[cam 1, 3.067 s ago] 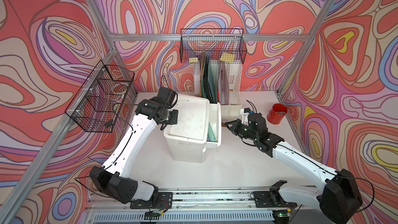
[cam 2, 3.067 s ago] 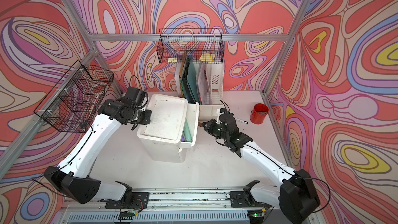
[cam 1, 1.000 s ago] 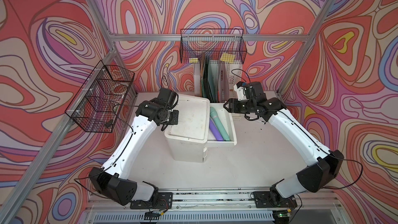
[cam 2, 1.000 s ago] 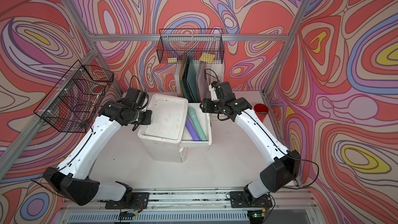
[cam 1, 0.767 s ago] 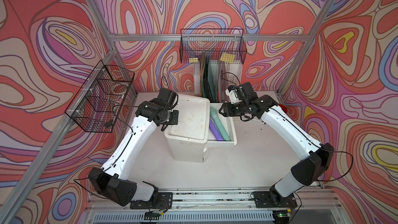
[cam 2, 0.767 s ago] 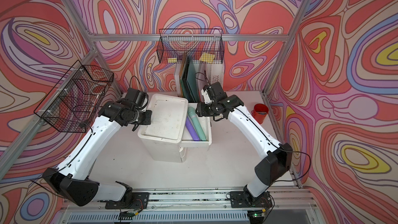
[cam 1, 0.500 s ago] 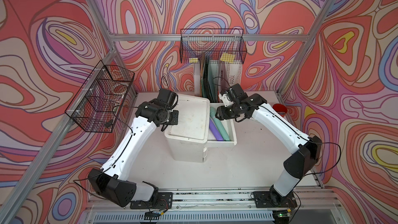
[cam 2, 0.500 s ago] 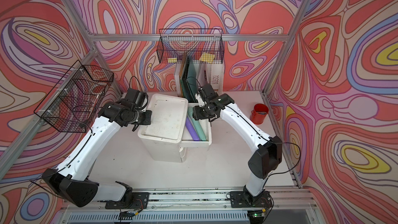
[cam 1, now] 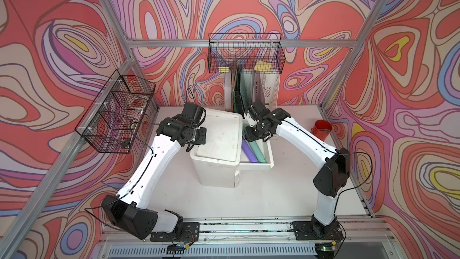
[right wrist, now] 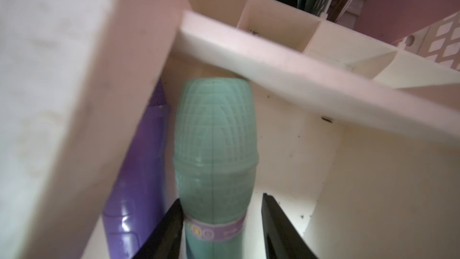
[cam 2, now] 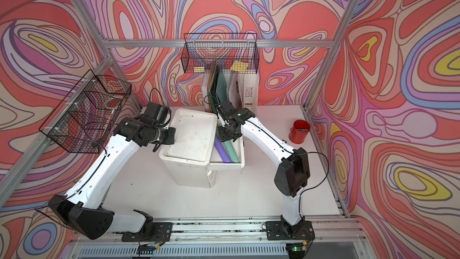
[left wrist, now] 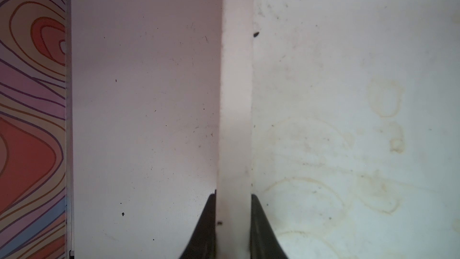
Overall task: Take the microphone out of the drawer
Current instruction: Pick up the microphone from the drawer.
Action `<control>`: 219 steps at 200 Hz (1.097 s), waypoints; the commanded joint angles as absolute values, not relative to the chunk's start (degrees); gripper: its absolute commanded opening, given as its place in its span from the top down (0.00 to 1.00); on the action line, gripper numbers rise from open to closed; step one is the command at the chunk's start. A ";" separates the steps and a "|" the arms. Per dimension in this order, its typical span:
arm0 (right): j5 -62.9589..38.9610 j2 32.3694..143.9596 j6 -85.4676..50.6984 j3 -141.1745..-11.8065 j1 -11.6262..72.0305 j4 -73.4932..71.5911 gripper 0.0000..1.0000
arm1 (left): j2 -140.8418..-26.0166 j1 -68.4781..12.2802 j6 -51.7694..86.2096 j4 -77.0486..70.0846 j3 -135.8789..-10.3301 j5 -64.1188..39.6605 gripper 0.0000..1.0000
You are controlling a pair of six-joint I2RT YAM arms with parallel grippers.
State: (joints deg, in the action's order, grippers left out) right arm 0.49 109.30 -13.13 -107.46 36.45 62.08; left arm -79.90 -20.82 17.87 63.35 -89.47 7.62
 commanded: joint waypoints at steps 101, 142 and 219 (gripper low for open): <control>5.27 110.50 -14.97 -108.53 38.58 62.40 0.68 | -78.58 -20.21 18.54 61.41 -88.12 11.76 1.00; 5.70 108.09 -16.47 -108.13 38.58 60.73 0.76 | -78.49 -20.19 18.54 61.27 -88.08 11.71 1.00; 10.43 104.99 -20.53 -108.78 38.58 60.39 0.81 | -78.22 -20.17 18.35 61.26 -88.37 11.80 1.00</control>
State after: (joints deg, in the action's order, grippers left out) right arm 6.96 107.94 -18.00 -108.47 38.59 63.05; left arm -79.33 -20.82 17.87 62.59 -88.75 7.73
